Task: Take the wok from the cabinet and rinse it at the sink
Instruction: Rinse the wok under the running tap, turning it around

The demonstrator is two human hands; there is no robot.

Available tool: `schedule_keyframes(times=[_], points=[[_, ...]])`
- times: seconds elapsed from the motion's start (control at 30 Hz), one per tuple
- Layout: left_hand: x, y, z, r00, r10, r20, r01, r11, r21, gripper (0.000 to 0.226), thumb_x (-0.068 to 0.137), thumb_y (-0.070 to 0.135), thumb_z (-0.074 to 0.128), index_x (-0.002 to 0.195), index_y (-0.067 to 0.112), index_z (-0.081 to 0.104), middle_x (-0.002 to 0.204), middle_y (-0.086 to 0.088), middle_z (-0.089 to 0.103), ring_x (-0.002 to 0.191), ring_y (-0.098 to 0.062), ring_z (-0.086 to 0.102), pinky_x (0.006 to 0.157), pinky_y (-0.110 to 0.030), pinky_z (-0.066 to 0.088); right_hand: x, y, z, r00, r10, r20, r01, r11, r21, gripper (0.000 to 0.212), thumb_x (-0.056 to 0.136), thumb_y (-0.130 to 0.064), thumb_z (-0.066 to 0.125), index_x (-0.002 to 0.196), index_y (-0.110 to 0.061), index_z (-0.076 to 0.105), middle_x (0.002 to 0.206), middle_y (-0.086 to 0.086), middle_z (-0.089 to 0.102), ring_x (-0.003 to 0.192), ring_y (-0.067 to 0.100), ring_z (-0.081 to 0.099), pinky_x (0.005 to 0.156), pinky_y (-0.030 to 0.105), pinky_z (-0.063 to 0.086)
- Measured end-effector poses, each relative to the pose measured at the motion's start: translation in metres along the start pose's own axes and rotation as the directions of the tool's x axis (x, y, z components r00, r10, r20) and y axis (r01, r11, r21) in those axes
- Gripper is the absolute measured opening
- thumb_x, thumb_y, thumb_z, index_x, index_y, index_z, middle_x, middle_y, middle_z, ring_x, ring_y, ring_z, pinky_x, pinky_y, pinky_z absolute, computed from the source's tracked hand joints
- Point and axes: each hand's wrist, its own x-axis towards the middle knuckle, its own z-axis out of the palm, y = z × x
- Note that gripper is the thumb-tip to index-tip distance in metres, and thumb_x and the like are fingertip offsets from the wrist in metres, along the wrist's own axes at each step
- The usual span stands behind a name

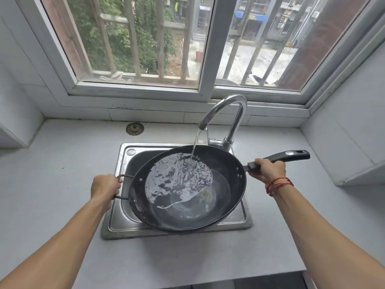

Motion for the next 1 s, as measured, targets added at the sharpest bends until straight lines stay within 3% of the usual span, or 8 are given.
schedule_keyframes(times=[0.1, 0.2, 0.37, 0.57, 0.73, 0.83, 0.9, 1.0], points=[[-0.002, 0.002, 0.003, 1.0, 0.019, 0.007, -0.019, 1.0, 0.012, 0.028, 0.084, 0.002, 0.039, 0.073, 0.002, 0.064, 0.055, -0.004, 0.049, 0.042, -0.016, 0.035, 0.041, -0.022, 0.022, 0.0, -0.004, -0.002, 1.0, -0.016, -0.002, 0.017, 1.0, 0.004, 0.037, 0.088, 0.003, 0.061, 0.122, 0.009, 0.046, 0.098, 0.024, 0.062, 0.085, 0.038, 0.069, 0.045, 0.03, 0.056], [-0.002, 0.004, 0.004, 1.0, 0.025, 0.01, -0.025, 1.0, 0.005, 0.028, 0.087, 0.001, 0.039, 0.074, 0.001, 0.065, 0.056, -0.004, 0.05, 0.04, -0.013, 0.035, 0.039, -0.02, 0.022, -0.003, -0.005, -0.004, 0.999, -0.033, -0.001, 0.033, 0.999, -0.013, 0.012, 0.088, 0.002, 0.062, 0.093, 0.004, 0.052, 0.094, 0.024, 0.062, 0.081, 0.037, 0.068, 0.044, 0.028, 0.055], [-0.008, 0.008, 0.0, 0.999, 0.04, 0.002, -0.04, 0.999, -0.014, 0.027, 0.087, -0.002, 0.039, 0.075, 0.001, 0.063, 0.058, -0.005, 0.051, 0.048, -0.018, 0.041, 0.048, -0.026, 0.026, -0.009, 0.0, -0.003, 0.999, -0.039, -0.011, 0.039, 0.999, 0.035, 0.018, 0.089, 0.004, 0.061, 0.075, -0.001, 0.05, 0.075, 0.016, 0.059, 0.076, 0.034, 0.064, 0.047, 0.03, 0.058], [-0.014, 0.01, -0.005, 0.998, 0.06, -0.035, -0.06, 0.998, -0.012, 0.027, 0.089, -0.005, 0.039, 0.075, 0.0, 0.062, 0.063, -0.006, 0.053, 0.05, -0.02, 0.045, 0.033, -0.015, 0.031, -0.007, 0.011, 0.0, 1.0, -0.006, 0.007, 0.005, 0.994, 0.111, 0.021, 0.09, 0.006, 0.059, 0.075, -0.004, 0.047, 0.073, 0.014, 0.058, 0.066, 0.026, 0.062, 0.054, 0.032, 0.06], [-0.012, 0.008, -0.009, 0.999, 0.033, -0.031, -0.033, 0.999, -0.026, 0.025, 0.088, -0.006, 0.04, 0.076, 0.0, 0.06, 0.063, -0.01, 0.053, 0.042, -0.02, 0.046, 0.043, -0.024, 0.04, 0.004, 0.022, -0.002, 0.996, 0.019, 0.083, -0.036, 0.975, 0.217, 0.018, 0.083, 0.009, 0.061, 0.099, 0.006, 0.054, 0.076, 0.018, 0.063, 0.063, 0.024, 0.069, 0.06, 0.039, 0.061], [-0.015, 0.01, -0.012, 0.999, 0.05, -0.013, -0.051, 0.998, -0.049, 0.025, 0.088, -0.008, 0.041, 0.076, -0.001, 0.061, 0.059, -0.009, 0.05, 0.032, -0.013, 0.045, 0.038, -0.018, 0.04, 0.005, 0.024, -0.002, 0.99, 0.042, 0.134, -0.082, 0.947, 0.312, 0.003, 0.086, 0.012, 0.053, 0.088, 0.012, 0.054, 0.09, 0.022, 0.063, 0.082, 0.033, 0.067, 0.068, 0.043, 0.062], [-0.014, 0.012, -0.015, 0.998, 0.065, -0.001, -0.065, 0.995, -0.071, 0.021, 0.085, -0.009, 0.042, 0.08, -0.004, 0.062, 0.06, -0.011, 0.05, 0.034, -0.015, 0.047, 0.043, -0.023, 0.043, 0.006, 0.026, -0.003, 0.984, 0.05, 0.172, -0.109, 0.929, 0.354, 0.007, 0.089, 0.014, 0.046, 0.086, 0.013, 0.052, 0.098, 0.024, 0.064, 0.089, 0.038, 0.066, 0.072, 0.047, 0.06], [-0.012, 0.014, -0.019, 0.994, 0.107, -0.019, -0.108, 0.992, -0.064, 0.021, 0.081, -0.011, 0.042, 0.081, -0.007, 0.063, 0.065, -0.015, 0.053, 0.047, -0.025, 0.048, 0.053, -0.031, 0.043, 0.006, 0.029, -0.004, 0.978, 0.049, 0.203, -0.119, 0.931, 0.346, 0.007, 0.09, 0.014, 0.046, 0.093, 0.015, 0.052, 0.1, 0.024, 0.064, 0.083, 0.035, 0.07, 0.072, 0.047, 0.06]])
